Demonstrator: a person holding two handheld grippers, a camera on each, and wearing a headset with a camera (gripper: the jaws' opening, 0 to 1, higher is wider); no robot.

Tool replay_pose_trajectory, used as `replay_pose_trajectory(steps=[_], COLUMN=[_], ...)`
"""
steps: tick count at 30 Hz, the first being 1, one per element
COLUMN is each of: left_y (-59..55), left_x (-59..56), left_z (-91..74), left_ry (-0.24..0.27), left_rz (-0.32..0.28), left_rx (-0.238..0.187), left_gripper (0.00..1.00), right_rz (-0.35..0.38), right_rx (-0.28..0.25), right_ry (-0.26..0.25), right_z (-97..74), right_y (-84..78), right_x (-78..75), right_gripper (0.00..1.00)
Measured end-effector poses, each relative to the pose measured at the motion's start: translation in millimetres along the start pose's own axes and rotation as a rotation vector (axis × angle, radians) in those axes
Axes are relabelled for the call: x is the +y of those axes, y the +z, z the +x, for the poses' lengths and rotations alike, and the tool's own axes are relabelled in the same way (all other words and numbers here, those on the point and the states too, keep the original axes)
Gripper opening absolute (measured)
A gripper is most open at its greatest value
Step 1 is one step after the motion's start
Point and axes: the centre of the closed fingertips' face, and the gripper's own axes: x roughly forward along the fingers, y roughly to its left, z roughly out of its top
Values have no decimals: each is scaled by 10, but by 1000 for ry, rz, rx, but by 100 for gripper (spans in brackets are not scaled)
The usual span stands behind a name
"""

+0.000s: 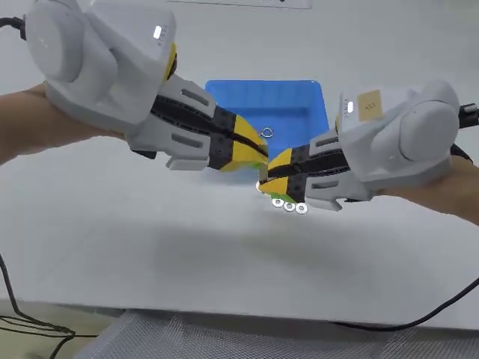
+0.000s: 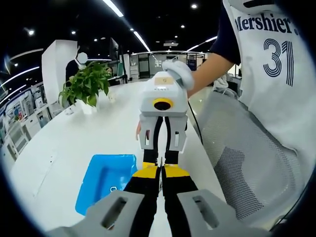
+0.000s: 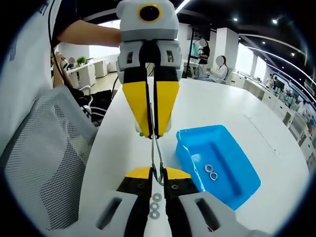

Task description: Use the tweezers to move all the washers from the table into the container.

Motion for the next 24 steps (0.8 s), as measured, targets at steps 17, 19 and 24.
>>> replay_pose_trajectory(steps=[17,19,24], left_y=[340,355,372], left_x=[136,152,213], left_z=[-140,-147,-172], left_ry=[10,10,9], left_rz=[99,108,128], left_rx=[5,6,13], left_gripper=[5,5,5], right_rz=[-53,-54,-47], right_rx=[-30,-31,-39], right_ry=[-95,-100,-115], right_z=[-258,-263,-262], right_y=[323,333,379], right_x=[-228,-246,-329], right_gripper=[10,10,10])
